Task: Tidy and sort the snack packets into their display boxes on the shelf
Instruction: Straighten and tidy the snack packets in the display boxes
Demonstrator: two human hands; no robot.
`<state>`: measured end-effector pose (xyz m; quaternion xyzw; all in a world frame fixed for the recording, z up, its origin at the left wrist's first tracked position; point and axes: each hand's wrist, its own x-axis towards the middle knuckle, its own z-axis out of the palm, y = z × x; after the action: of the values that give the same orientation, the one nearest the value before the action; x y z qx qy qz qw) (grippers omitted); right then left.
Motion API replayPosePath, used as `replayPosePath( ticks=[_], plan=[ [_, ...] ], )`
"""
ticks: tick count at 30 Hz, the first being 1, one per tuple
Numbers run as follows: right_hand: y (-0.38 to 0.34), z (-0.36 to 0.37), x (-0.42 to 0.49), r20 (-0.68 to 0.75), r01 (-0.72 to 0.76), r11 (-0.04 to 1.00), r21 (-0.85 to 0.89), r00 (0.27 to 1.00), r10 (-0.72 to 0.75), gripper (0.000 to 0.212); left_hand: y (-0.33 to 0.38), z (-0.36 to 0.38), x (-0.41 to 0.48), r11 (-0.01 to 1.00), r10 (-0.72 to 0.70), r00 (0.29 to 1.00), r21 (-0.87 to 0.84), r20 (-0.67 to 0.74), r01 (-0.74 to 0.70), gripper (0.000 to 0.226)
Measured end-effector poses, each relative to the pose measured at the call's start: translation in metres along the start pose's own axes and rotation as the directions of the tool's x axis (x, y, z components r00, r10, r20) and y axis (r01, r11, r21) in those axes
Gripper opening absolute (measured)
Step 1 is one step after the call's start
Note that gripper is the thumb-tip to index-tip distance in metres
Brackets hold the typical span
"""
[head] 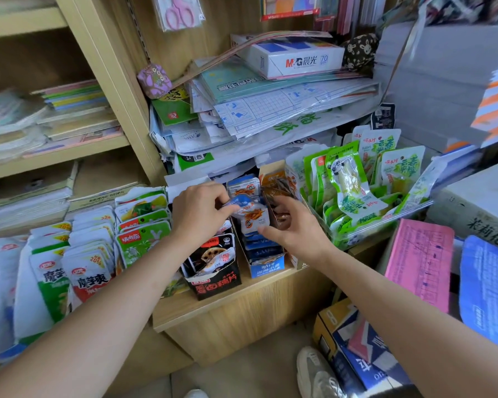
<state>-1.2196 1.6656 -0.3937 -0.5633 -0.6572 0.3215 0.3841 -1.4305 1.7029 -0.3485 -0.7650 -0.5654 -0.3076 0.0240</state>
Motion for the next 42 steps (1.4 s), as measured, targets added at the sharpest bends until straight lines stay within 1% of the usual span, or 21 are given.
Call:
replayPosePath(
  ticks=[1, 2, 3, 5, 7, 9, 10, 12, 16, 19, 21, 23, 24, 25, 27, 29, 31, 34, 36, 38, 42],
  plan=[
    [0.000, 0.001, 0.004, -0.033, -0.012, 1.000, -0.006, 0.999, 0.012, 0.069, 0.000, -0.001, -0.002, 0.998, -0.030, 1.000, -0.052, -0.007, 0.030, 0.032],
    [-0.001, 0.003, 0.008, -0.050, -0.010, 1.000, 0.000, 0.999, 0.010, 0.061, 0.000, -0.002, -0.003, 0.990, -0.069, 0.997, -0.122, -0.016, 0.067, 0.032],
    [-0.002, 0.004, 0.010, -0.062, -0.009, 1.000, 0.025, 0.998, 0.010, 0.047, 0.000, -0.003, -0.005, 0.974, -0.111, 0.994, -0.202, -0.023, 0.104, 0.033],
    [-0.005, 0.005, 0.012, -0.106, -0.015, 0.989, 0.149, 0.994, 0.032, 0.024, 0.002, -0.003, -0.008, 0.924, -0.163, 0.986, -0.354, -0.030, 0.141, 0.039],
    [-0.010, 0.000, 0.013, -0.157, -0.014, 0.941, 0.338, 0.985, 0.071, 0.019, 0.008, -0.004, -0.013, 0.870, -0.190, 0.981, -0.468, -0.031, 0.154, 0.042],
    [-0.014, -0.009, 0.011, -0.169, 0.017, 0.880, 0.475, 0.983, 0.072, 0.022, 0.012, -0.001, -0.019, 0.839, -0.210, 0.978, -0.514, -0.002, 0.179, 0.040],
    [-0.015, -0.014, 0.010, -0.159, 0.023, 0.874, 0.486, 0.985, 0.062, 0.025, 0.012, 0.001, -0.023, 0.833, -0.200, 0.979, -0.522, 0.023, 0.183, 0.038],
    [-0.017, -0.021, 0.006, -0.133, 0.025, 0.897, 0.441, 0.990, 0.038, 0.026, 0.011, 0.008, -0.031, 0.823, -0.175, 0.983, -0.541, 0.053, 0.175, 0.036],
    [-0.017, -0.024, -0.002, -0.119, 0.063, 0.920, 0.386, 0.993, -0.019, 0.018, 0.014, 0.012, -0.031, 0.780, -0.225, 0.974, -0.599, -0.003, 0.178, 0.042],
    [-0.019, -0.028, -0.006, -0.123, 0.043, 0.923, 0.383, 0.992, 0.004, 0.014, 0.013, 0.012, -0.025, 0.775, -0.205, 0.979, -0.607, 0.016, 0.173, 0.033],
    [-0.018, -0.036, -0.005, -0.188, 0.036, 0.958, 0.286, 0.982, 0.020, 0.014, 0.010, 0.008, -0.028, 0.852, -0.136, 0.989, -0.504, 0.052, 0.144, 0.023],
    [-0.014, -0.046, -0.005, -0.231, 0.062, 0.991, 0.117, 0.972, -0.033, 0.009, 0.006, 0.004, -0.031, 0.959, -0.052, 0.998, -0.278, 0.027, 0.058, 0.033],
    [-0.012, -0.051, -0.006, -0.232, 0.084, 0.996, 0.030, 0.970, -0.075, 0.012, 0.003, 0.003, -0.031, 0.983, -0.024, 1.000, -0.182, 0.007, 0.025, 0.035],
    [-0.010, -0.053, -0.007, -0.225, 0.101, 0.994, -0.041, 0.968, -0.108, 0.019, 0.000, 0.002, -0.031, 0.991, -0.017, 1.000, -0.132, -0.005, 0.017, 0.033],
    [-0.006, -0.054, -0.010, -0.200, 0.149, 0.979, -0.138, 0.964, -0.175, 0.025, -0.002, 0.002, -0.031, 0.990, -0.055, 0.998, -0.126, 0.018, 0.057, 0.023],
    [-0.004, -0.049, -0.011, -0.168, 0.219, 0.941, -0.260, 0.949, -0.267, 0.018, 0.000, 0.003, -0.030, 0.987, -0.102, 0.992, -0.117, 0.073, 0.110, 0.012],
    [-0.002, -0.042, -0.010, -0.106, 0.324, 0.855, -0.405, 0.912, -0.396, 0.014, 0.004, 0.002, -0.031, 0.986, -0.132, 0.986, -0.091, 0.102, 0.141, 0.010],
    [0.006, -0.029, -0.008, 0.001, 0.455, 0.745, -0.488, 0.854, -0.521, 0.021, 0.004, 0.001, -0.032, 0.983, -0.144, 0.983, -0.098, 0.114, 0.155, 0.010],
    [0.011, -0.021, -0.005, 0.086, 0.492, 0.709, -0.506, 0.846, -0.526, 0.024, 0.003, -0.001, -0.033, 0.984, -0.126, 0.982, -0.105, 0.139, 0.141, 0.011],
    [0.013, -0.015, -0.002, 0.152, 0.492, 0.688, -0.533, 0.856, -0.494, 0.026, 0.000, -0.002, -0.033, 0.985, -0.089, 0.982, -0.134, 0.168, 0.112, 0.012],
    [0.008, -0.009, 0.011, 0.169, 0.466, 0.672, -0.576, 0.872, -0.460, 0.011, -0.008, -0.001, -0.037, 0.981, -0.015, 0.972, -0.185, 0.235, 0.060, 0.017]
  ],
)
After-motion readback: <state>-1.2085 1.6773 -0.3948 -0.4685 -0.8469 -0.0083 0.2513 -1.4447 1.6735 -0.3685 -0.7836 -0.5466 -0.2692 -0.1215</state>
